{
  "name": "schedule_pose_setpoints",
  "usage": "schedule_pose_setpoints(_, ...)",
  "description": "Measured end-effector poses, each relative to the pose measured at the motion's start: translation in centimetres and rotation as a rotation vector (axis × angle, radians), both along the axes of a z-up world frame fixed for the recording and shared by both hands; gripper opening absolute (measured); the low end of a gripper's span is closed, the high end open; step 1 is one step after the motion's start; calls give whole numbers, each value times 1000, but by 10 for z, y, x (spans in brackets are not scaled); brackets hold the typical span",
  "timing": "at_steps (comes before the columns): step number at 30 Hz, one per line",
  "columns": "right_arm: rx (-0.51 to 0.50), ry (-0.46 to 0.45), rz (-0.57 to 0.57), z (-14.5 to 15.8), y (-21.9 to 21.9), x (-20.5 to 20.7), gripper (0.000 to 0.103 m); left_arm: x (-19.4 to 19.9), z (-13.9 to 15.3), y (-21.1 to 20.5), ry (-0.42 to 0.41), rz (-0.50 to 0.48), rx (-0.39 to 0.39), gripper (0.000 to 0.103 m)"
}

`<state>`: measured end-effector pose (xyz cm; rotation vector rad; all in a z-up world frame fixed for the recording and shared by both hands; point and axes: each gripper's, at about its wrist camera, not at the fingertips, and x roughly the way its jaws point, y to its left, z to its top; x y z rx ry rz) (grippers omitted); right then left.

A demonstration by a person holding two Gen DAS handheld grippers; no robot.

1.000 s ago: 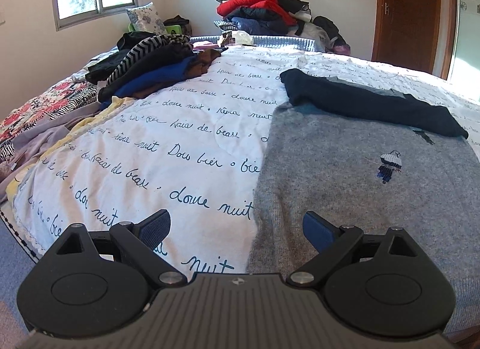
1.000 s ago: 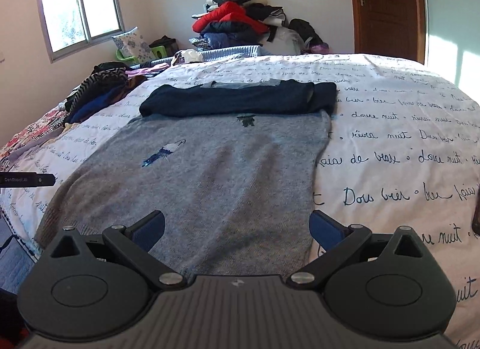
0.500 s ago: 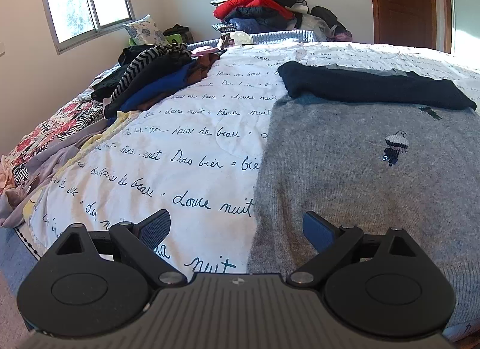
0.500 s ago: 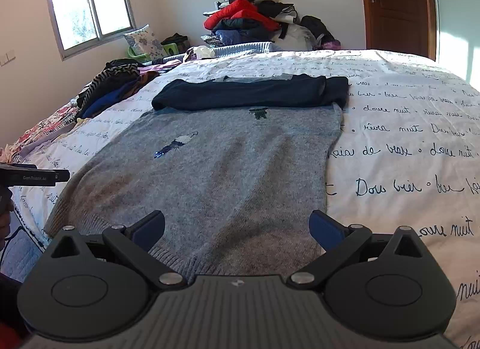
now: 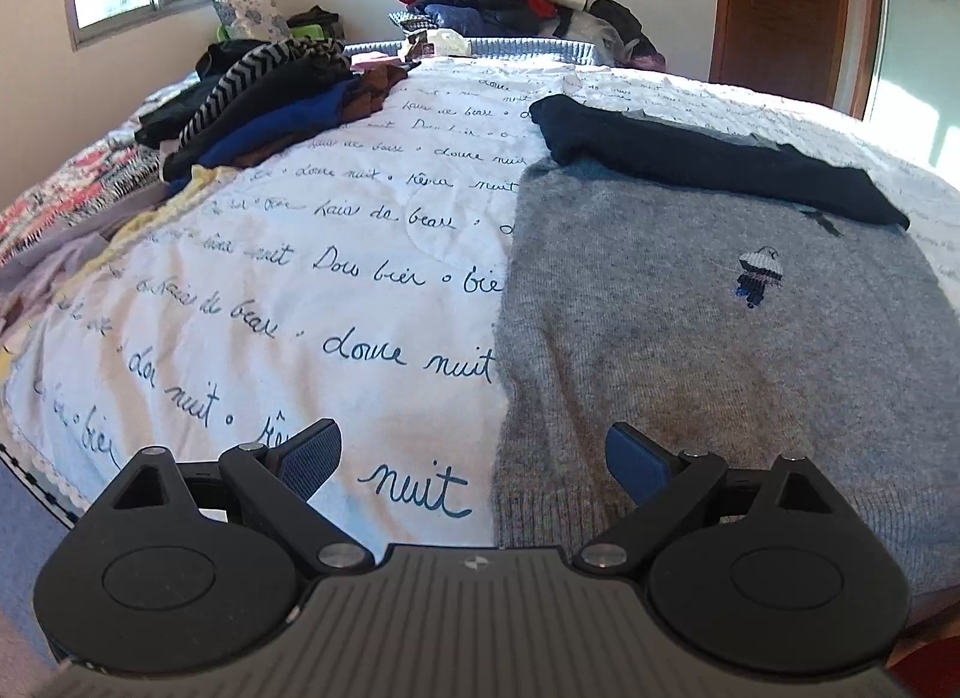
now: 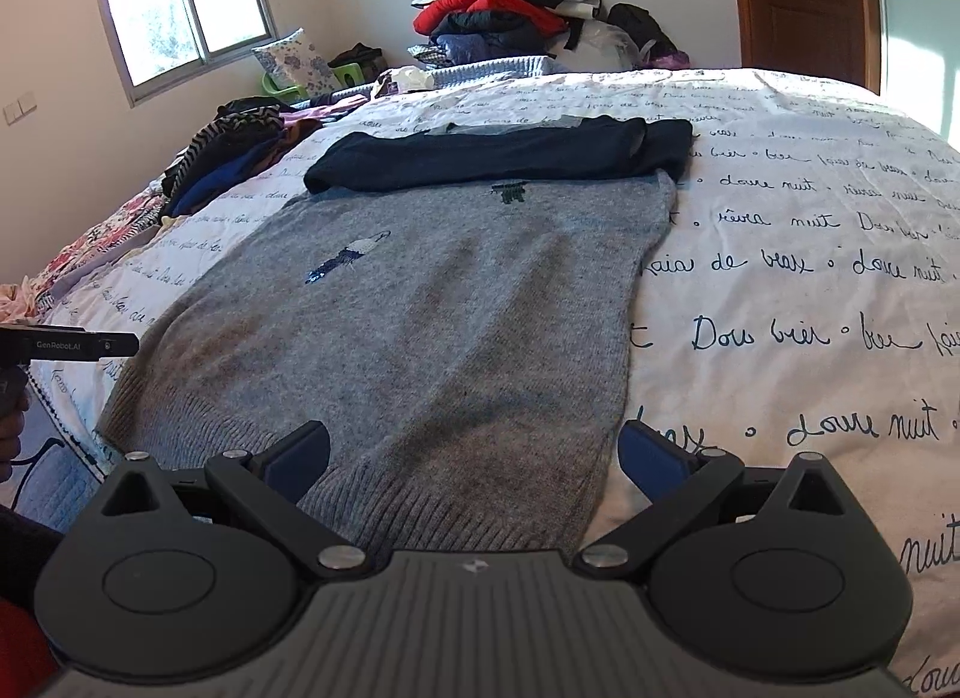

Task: Fold small clothes
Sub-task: 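Move both open grippers toward the ribbed hem of the grey sweater, then grasp the ribbed sweater hem with the left gripper while the right gripper grasps it too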

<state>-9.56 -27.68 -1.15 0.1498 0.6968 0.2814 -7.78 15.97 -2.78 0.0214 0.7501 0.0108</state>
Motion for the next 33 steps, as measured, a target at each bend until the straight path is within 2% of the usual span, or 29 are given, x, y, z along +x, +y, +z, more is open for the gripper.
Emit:
schedule_pose_setpoints(2,15,1,9,-1,-6,-2,103,0,-2,15,20,-11,-95,93)
schedule_pose_setpoints(3,23,6,16,-3,-9,-3,103,0,-3,21,30,-33,-146,87)
schedule_pose_setpoints(5,37,14,23,-5,-13,-5,103,2,-6,25,46,-95,-229,81)
schedule_pose_setpoints(11,106,65,28,-15,-28,-3,103,12,-25,28,73,-241,-335,81)
schedule_pose_setpoints(16,197,85,48,-23,-46,-4,103,18,-37,53,68,-354,-490,86)
schedule_pose_setpoints(21,302,97,108,-32,-59,-5,103,26,-46,69,91,-396,-664,86)
schedule_pose_setpoints(24,366,97,142,-37,-68,-7,103,27,-51,67,102,-445,-734,85)
schedule_pose_setpoints(28,483,122,179,-44,-77,-7,103,23,-57,63,104,-495,-765,85)
schedule_pose_setpoints(33,562,139,241,-52,-70,-3,103,28,-67,72,115,-493,-874,81)
